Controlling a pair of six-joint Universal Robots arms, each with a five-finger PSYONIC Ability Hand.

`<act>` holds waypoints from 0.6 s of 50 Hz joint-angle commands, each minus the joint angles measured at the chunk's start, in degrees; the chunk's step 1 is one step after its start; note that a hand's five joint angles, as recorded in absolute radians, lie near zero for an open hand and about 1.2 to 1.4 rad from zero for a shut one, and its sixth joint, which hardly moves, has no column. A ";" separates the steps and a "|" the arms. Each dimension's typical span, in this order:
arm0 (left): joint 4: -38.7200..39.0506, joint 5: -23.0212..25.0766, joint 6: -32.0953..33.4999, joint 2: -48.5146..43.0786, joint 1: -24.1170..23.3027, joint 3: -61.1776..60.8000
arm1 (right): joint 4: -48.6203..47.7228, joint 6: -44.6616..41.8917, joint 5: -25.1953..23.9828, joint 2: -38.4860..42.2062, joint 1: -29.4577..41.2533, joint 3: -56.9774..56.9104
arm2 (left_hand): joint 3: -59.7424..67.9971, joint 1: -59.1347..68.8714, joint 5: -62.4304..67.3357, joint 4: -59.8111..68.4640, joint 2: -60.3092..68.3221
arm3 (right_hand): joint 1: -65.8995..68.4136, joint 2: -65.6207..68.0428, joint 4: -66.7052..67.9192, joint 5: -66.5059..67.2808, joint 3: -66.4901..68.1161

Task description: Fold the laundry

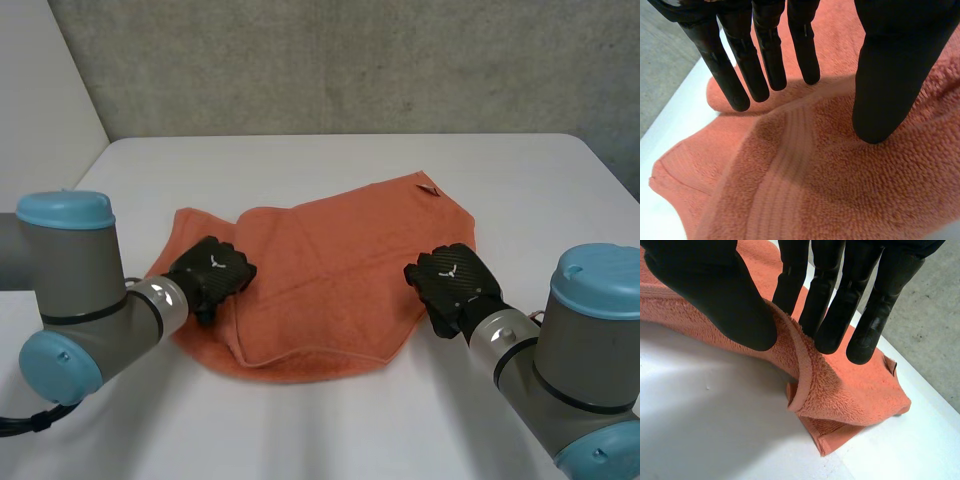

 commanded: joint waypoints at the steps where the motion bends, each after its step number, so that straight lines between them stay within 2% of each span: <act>1: 0.20 0.04 0.45 -1.24 0.00 -0.51 | -0.01 -0.07 -0.07 0.00 -0.14 0.00 | 5.32 5.37 5.27 5.29 5.29 | 23.37 12.00 11.55 13.03 11.86; 5: 0.20 0.04 0.45 -1.68 0.00 -0.86 | -0.01 -0.07 -0.07 0.09 -0.14 0.00 | 10.17 10.22 10.11 10.14 10.13 | 23.37 12.00 11.55 13.03 11.86; 6: 0.28 0.04 0.45 -1.68 0.00 -1.04 | -0.01 -0.07 -0.07 0.09 -0.14 0.00 | 19.03 19.08 18.97 19.00 18.99 | 23.37 12.00 11.55 13.03 11.86; 7: 0.29 0.04 0.45 -1.68 0.00 -1.04 | -0.01 -0.07 -0.07 0.09 -0.14 0.00 | 19.11 19.16 19.06 19.09 19.08 | 23.37 12.00 11.55 13.03 11.86; 8: 0.29 -0.05 0.54 -1.68 0.00 -1.04 | -0.01 -0.07 -0.07 0.09 -0.14 0.00 | 27.11 27.16 27.06 27.08 27.08 | 23.37 12.00 11.55 13.03 11.86; 9: 0.29 -0.05 0.54 -1.68 0.00 -1.04 | -0.01 -0.07 0.02 0.09 -0.23 0.00 | 27.19 27.24 27.14 27.16 27.16 | 23.37 12.00 11.55 13.03 11.86; 11: 0.37 -0.58 0.63 -1.42 0.00 -1.13 | 0.07 -0.07 0.02 0.09 -0.23 -0.09 | 44.73 44.78 44.68 44.70 44.70 | 23.37 12.00 11.55 13.03 11.86; 20: 2.92 -3.13 -0.42 4.73 0.70 -2.27 | 0.69 0.20 0.81 -0.18 -0.49 -1.32 | 44.83 44.88 44.78 44.80 44.80 | 23.37 12.00 11.55 13.03 11.86; 25: 8.36 -4.71 -0.69 13.59 0.70 -7.61 | 1.65 0.64 1.16 -2.01 -1.37 -2.46 | 44.83 44.88 44.78 44.80 44.80 | 23.37 12.00 11.55 13.03 11.86; 28: 8.81 -4.71 -0.69 16.42 0.70 -9.12 | 4.28 0.55 1.16 -4.56 -3.12 -2.99 | 44.83 44.88 44.78 44.80 44.80 | 23.37 12.00 11.55 13.03 11.86; 30: 8.72 -4.80 -0.69 22.11 1.05 -12.01 | 6.38 0.46 1.07 -5.53 -3.74 -3.77 | 44.83 44.88 44.78 44.80 44.80 | 23.37 12.00 11.55 13.03 11.86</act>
